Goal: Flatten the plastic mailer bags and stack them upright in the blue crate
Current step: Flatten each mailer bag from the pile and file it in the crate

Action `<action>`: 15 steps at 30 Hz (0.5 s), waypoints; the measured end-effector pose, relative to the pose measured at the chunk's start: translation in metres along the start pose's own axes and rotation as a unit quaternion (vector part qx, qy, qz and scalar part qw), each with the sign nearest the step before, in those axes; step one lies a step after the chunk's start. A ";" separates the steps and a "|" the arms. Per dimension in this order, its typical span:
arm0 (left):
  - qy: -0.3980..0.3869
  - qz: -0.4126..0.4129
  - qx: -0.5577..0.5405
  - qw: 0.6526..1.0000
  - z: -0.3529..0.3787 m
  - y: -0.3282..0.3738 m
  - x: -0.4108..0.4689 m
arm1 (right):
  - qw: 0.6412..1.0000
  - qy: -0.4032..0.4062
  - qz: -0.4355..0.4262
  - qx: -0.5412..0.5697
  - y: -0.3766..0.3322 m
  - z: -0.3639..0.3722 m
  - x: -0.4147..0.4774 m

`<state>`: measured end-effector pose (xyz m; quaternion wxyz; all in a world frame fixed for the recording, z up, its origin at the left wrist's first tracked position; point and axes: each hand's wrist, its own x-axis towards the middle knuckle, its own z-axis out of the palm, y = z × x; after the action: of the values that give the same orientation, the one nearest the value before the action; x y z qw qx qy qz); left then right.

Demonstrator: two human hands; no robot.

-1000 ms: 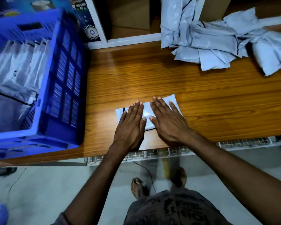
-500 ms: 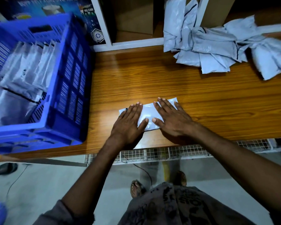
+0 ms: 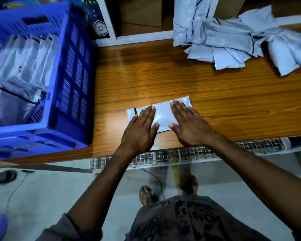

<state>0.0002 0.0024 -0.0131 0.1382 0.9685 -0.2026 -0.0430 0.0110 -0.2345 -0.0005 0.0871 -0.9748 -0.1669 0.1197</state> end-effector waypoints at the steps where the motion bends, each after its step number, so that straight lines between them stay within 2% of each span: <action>1: 0.005 -0.016 0.000 1.000 0.001 0.000 -0.002 | 1.000 -0.008 0.011 -0.006 0.002 0.000 -0.001; 4: 0.003 -0.064 0.006 0.998 0.002 -0.003 -0.010 | 0.998 -0.035 0.047 -0.024 0.008 -0.003 -0.009; 7: -0.022 -0.070 -0.002 0.997 -0.007 -0.012 -0.017 | 0.997 -0.033 0.058 -0.037 0.009 -0.007 -0.014; 9: -0.002 -0.015 0.016 1.000 -0.018 -0.013 -0.026 | 0.997 0.053 0.043 -0.034 0.000 -0.005 -0.022; 12: 0.054 0.095 0.041 0.993 -0.019 0.006 -0.036 | 0.980 0.188 -0.067 -0.012 -0.025 0.003 -0.041; 15: 0.067 0.112 0.002 0.991 -0.010 0.021 -0.036 | 0.972 0.206 -0.109 0.024 -0.042 0.012 -0.047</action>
<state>-0.0397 0.0009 0.0040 0.1533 0.9407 -0.3001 0.0379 -0.0484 -0.2099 0.0068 0.1559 -0.9520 -0.2477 -0.0899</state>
